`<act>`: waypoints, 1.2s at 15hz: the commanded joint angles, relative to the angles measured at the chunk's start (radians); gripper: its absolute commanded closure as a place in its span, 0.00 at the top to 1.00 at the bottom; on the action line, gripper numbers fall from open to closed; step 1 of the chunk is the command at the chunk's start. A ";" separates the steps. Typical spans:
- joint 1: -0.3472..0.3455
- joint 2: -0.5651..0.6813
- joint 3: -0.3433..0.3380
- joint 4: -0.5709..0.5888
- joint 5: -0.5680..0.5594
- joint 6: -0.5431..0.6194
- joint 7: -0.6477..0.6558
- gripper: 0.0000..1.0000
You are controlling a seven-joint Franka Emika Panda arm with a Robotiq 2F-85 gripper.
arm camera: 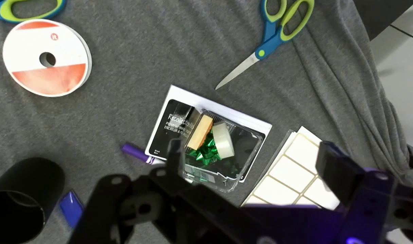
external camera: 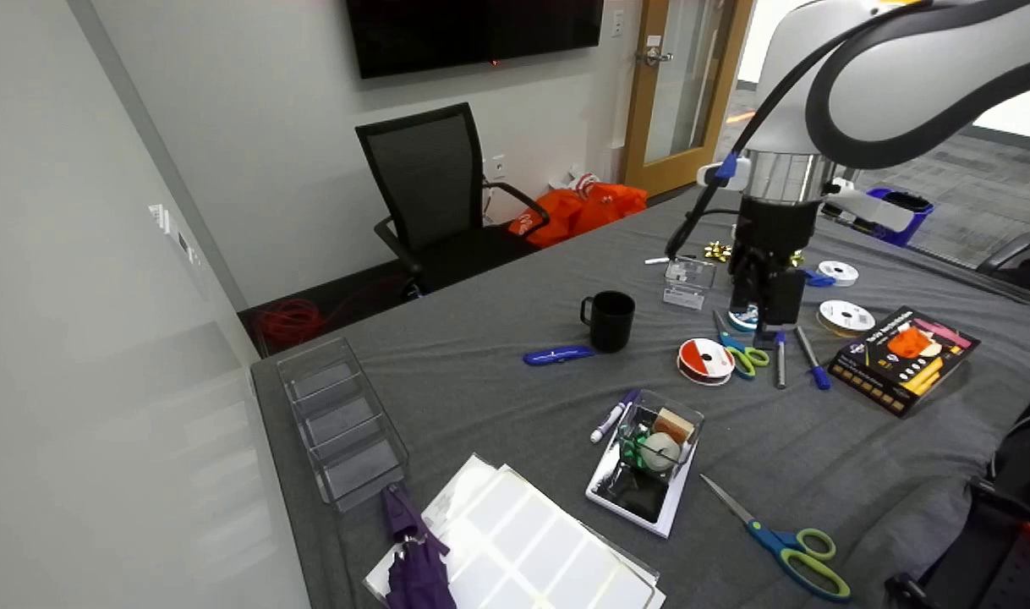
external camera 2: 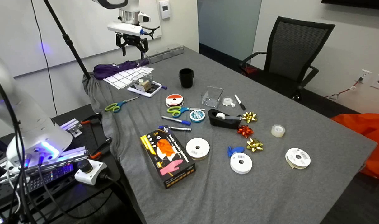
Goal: Put the masking tape on the table
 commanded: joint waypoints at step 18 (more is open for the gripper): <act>-0.031 0.341 0.175 0.158 0.009 0.181 -0.036 1.00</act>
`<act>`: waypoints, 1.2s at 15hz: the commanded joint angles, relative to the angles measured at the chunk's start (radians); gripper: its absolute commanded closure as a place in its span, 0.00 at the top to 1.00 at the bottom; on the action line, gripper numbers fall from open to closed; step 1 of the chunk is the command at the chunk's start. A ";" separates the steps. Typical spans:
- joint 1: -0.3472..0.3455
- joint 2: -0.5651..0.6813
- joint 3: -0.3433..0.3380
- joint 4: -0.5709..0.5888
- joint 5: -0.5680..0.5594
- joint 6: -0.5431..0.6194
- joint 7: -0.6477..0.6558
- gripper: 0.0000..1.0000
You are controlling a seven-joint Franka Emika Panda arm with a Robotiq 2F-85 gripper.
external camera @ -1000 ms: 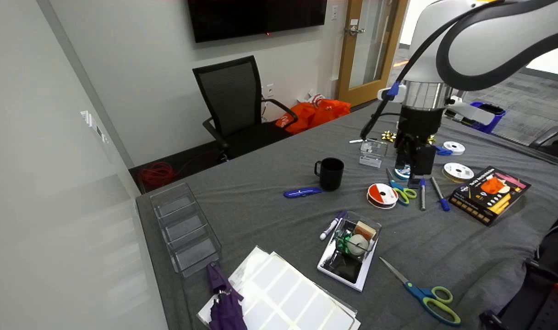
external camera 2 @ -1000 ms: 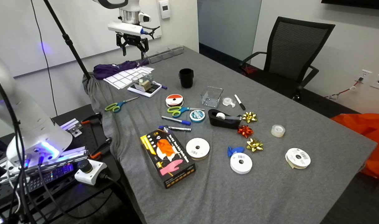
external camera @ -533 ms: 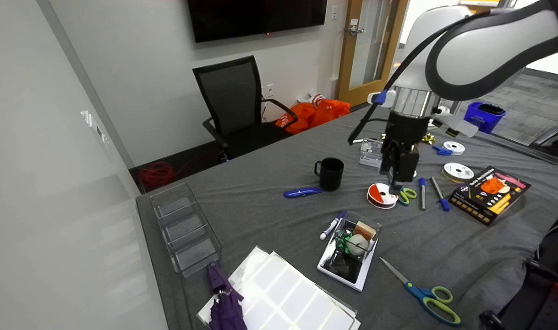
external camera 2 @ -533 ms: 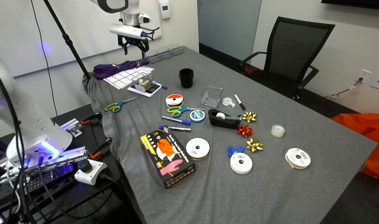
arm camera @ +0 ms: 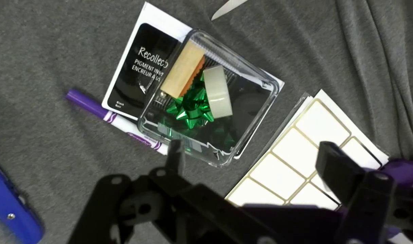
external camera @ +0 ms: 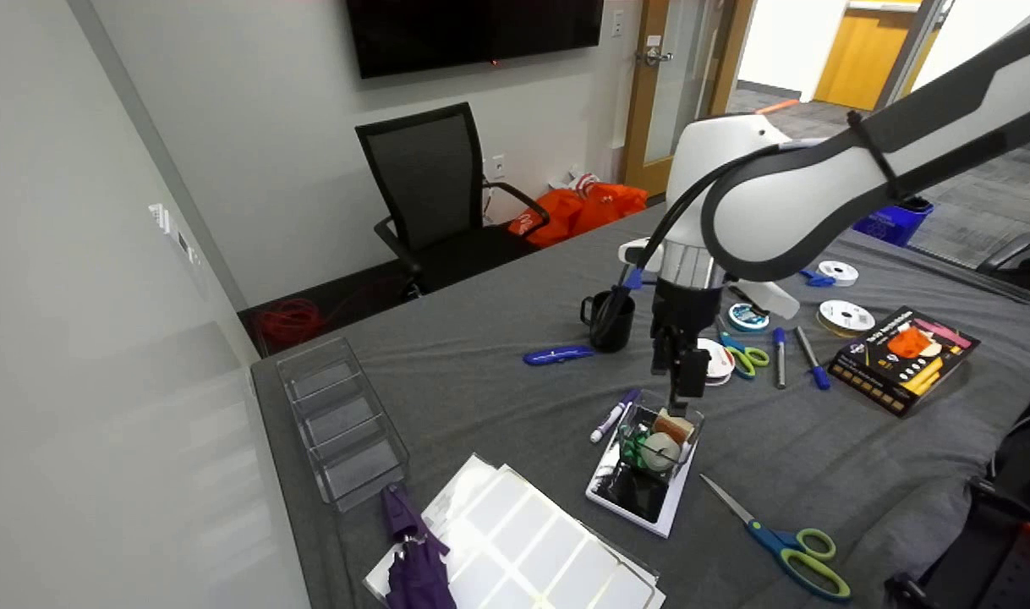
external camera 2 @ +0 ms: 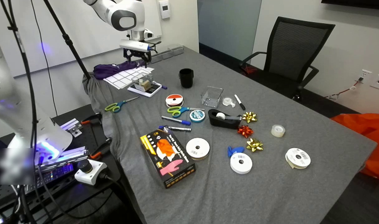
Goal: Put the masking tape on the table
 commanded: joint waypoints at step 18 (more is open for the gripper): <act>-0.046 0.139 0.056 0.051 -0.194 -0.005 -0.049 0.30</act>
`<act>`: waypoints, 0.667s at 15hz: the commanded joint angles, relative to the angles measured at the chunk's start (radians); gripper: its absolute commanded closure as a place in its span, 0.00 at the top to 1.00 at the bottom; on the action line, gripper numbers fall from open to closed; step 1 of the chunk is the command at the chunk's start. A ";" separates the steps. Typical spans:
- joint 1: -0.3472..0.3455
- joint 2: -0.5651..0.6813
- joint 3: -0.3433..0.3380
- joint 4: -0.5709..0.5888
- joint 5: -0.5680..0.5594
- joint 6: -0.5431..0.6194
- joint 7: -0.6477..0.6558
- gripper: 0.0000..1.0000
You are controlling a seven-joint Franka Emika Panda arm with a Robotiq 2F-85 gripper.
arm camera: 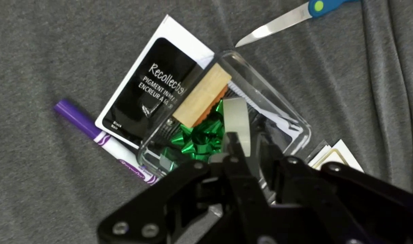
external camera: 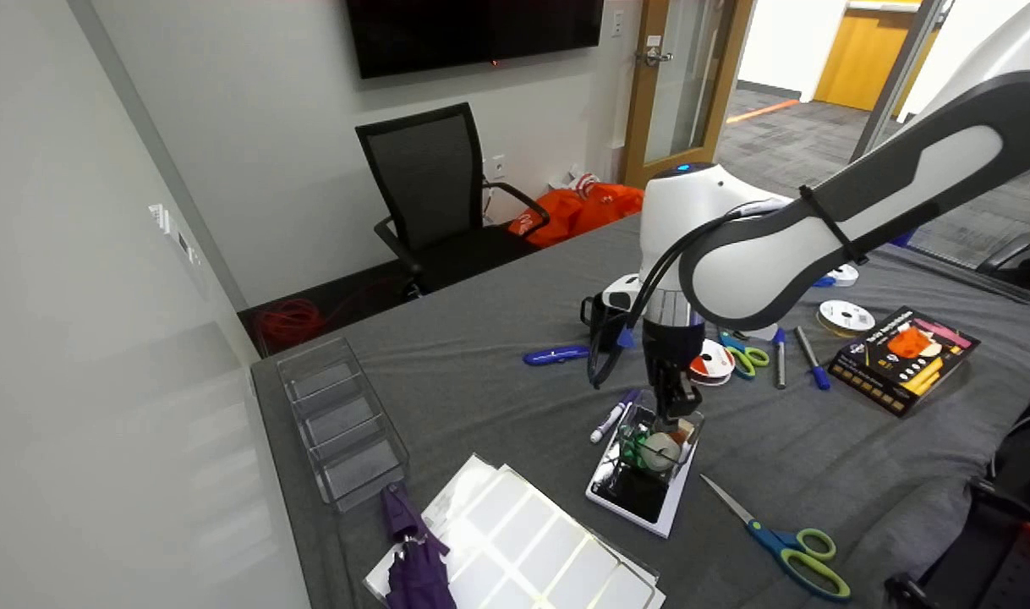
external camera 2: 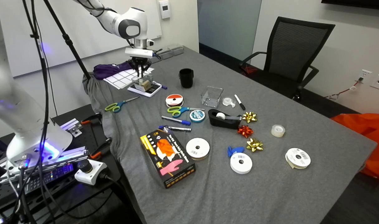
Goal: Put the masking tape on the table
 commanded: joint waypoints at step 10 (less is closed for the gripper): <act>-0.031 0.048 0.025 0.000 -0.067 0.029 -0.027 0.62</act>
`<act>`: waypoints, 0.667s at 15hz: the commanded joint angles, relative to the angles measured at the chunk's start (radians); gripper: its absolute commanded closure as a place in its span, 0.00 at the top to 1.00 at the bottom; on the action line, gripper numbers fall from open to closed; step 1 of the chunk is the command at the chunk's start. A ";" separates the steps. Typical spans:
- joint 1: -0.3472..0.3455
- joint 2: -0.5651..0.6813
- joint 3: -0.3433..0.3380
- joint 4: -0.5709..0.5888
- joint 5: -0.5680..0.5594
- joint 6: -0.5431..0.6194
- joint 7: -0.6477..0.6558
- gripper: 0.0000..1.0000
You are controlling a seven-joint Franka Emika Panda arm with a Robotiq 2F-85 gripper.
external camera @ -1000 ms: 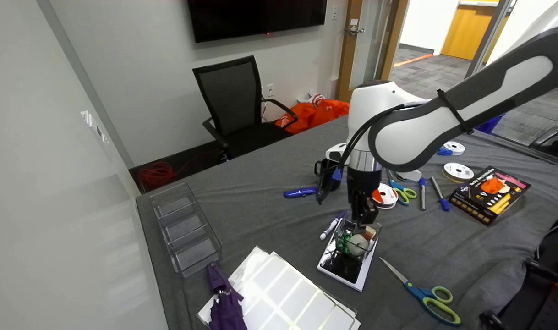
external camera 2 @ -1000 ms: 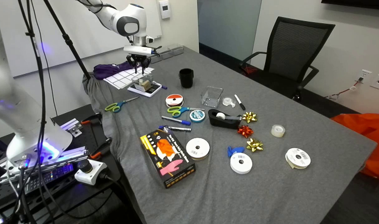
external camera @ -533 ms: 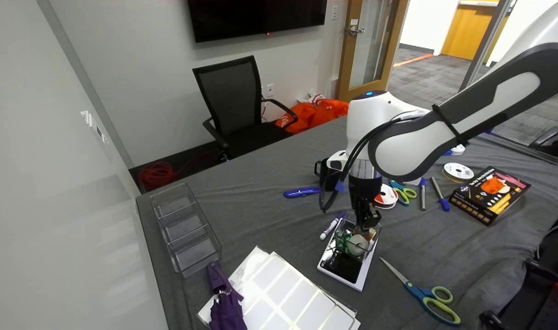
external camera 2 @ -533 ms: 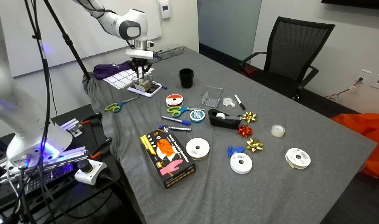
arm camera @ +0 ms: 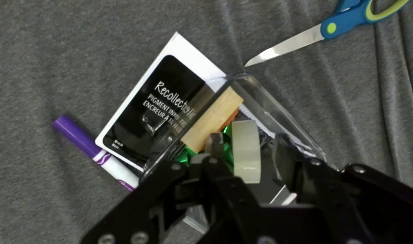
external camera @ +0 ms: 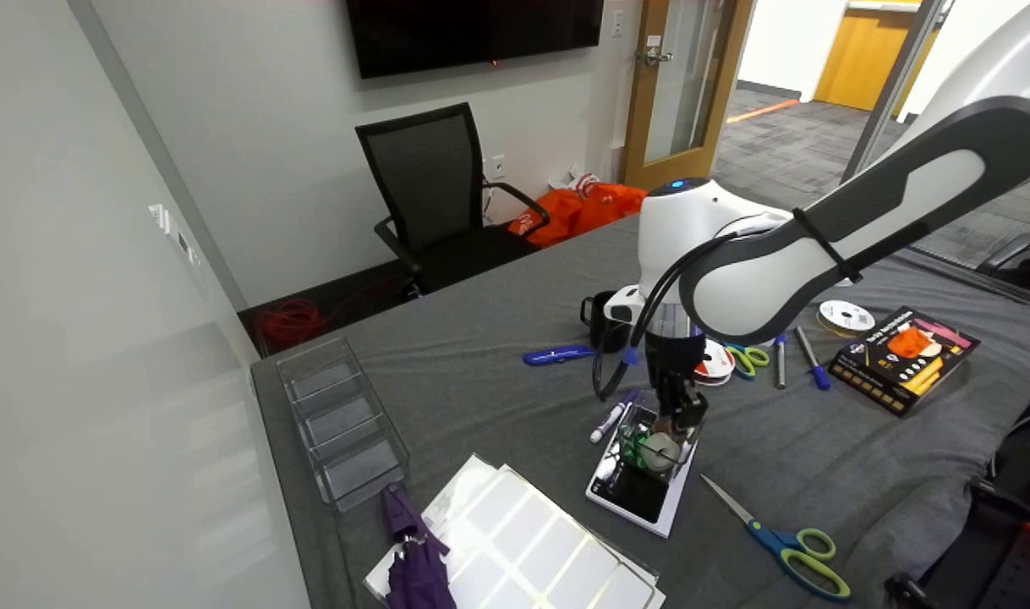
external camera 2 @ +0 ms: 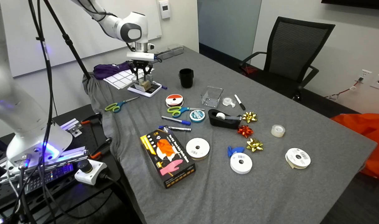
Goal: Put the masking tape on the table
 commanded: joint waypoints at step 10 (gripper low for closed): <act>-0.024 0.051 0.049 -0.009 -0.011 0.107 -0.027 0.47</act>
